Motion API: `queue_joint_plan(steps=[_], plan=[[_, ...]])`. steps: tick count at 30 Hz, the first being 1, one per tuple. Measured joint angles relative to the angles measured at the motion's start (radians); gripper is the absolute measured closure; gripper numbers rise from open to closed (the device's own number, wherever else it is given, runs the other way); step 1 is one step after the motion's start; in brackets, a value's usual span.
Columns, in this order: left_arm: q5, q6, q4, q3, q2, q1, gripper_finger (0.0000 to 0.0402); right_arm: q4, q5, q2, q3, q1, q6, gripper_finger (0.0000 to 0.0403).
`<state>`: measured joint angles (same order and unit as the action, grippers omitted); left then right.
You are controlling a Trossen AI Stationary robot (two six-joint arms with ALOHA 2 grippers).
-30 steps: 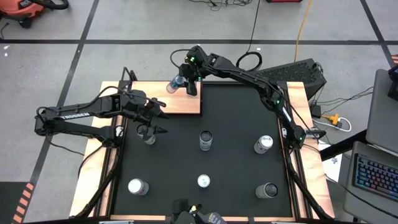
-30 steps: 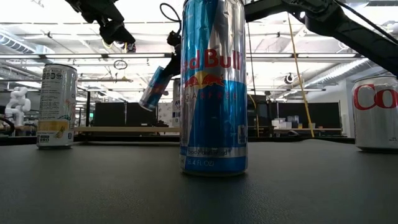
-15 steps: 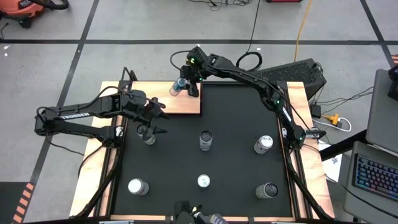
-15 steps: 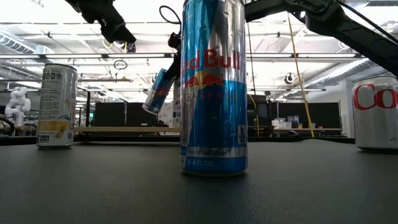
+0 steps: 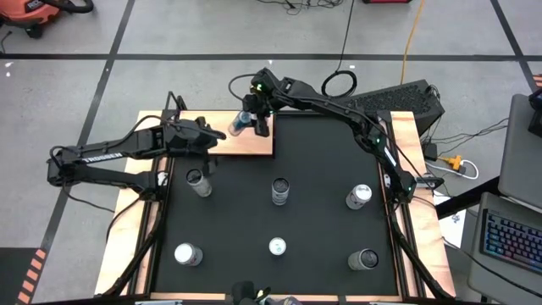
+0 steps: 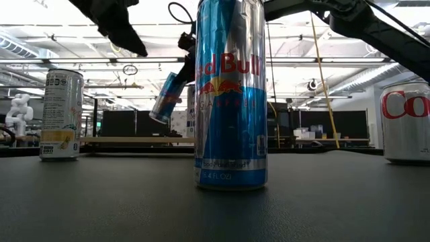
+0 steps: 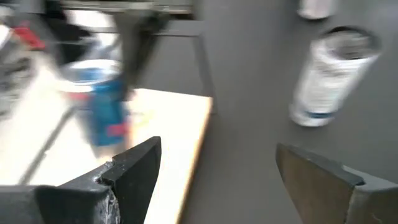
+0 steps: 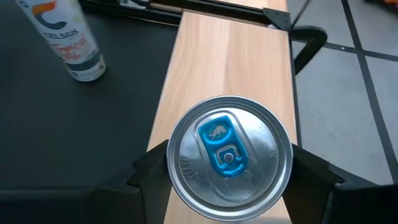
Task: Place canned beverage on shelf
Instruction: Put the top blue soda can on the shelf
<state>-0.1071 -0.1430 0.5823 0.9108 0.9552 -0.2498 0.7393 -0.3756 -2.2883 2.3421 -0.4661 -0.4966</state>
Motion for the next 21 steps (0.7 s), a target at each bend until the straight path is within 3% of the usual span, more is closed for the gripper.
queue_joint_plan(steps=[6, 15, 21], plan=[[0.043, -0.064, -0.041, 0.000, 0.026, -0.117, 0.0081, 0.007, 0.000, 0.000, 0.011, 0.024, -0.018, 0.0181], [0.202, -0.207, -0.114, 0.000, 0.137, -0.297, 0.0081, -0.001, -0.003, 0.011, 0.013, 0.029, -0.017, 0.0181], [0.289, -0.212, -0.222, 0.000, 0.215, -0.381, 0.0081, -0.001, -0.042, 0.011, 0.013, 0.029, -0.017, 0.0181]])
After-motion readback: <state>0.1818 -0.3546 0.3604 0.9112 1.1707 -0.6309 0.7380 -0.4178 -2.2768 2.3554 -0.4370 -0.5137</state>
